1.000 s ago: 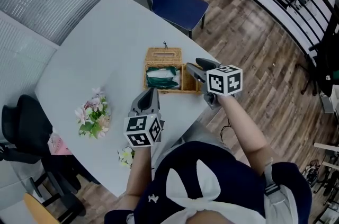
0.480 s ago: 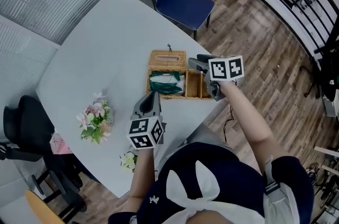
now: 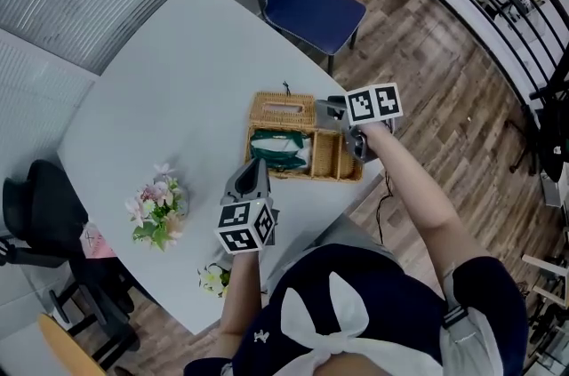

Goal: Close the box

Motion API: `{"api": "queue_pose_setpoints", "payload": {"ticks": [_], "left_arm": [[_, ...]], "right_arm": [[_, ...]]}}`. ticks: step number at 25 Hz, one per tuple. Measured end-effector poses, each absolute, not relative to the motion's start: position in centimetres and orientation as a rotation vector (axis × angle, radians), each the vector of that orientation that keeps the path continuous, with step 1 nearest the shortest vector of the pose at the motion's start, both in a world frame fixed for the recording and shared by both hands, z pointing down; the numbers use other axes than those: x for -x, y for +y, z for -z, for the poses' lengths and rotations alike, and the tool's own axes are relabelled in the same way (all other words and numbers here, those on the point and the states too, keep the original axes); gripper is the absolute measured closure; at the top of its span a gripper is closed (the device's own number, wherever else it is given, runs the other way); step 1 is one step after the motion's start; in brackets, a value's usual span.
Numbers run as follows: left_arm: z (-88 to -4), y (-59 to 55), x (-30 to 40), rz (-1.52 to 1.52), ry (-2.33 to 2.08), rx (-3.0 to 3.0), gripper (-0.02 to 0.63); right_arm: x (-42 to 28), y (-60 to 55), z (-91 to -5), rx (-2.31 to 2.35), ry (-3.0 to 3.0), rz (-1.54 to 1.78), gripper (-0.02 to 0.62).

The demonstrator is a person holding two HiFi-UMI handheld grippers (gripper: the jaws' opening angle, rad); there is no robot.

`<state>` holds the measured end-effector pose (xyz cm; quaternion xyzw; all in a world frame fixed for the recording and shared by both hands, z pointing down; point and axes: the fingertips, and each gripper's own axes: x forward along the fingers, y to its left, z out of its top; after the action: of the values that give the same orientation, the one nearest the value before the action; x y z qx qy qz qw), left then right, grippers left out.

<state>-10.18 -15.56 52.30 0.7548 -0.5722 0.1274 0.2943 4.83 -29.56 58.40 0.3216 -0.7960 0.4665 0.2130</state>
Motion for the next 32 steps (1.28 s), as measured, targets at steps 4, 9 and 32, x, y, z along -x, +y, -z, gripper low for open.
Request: {"api": "queue_pose_setpoints", "payload": {"ticks": [4, 9, 32], "left_arm": [[-53.0, -15.9, 10.2, -0.345, -1.535, -1.982, 0.583], [-53.6, -16.2, 11.3, -0.342, -1.575, -1.936, 0.583], [-55.3, -17.7, 12.7, -0.410, -1.572, -1.903, 0.583]], "right_arm": [[-4.9, -30.6, -60.3, -0.848, -2.149, -1.271, 0.394], [-4.6, -31.8, -62.4, -0.799, -2.078, -1.407, 0.396], [-3.8, -32.8, -68.6, -0.730, -1.800, -1.960, 0.424]]}}
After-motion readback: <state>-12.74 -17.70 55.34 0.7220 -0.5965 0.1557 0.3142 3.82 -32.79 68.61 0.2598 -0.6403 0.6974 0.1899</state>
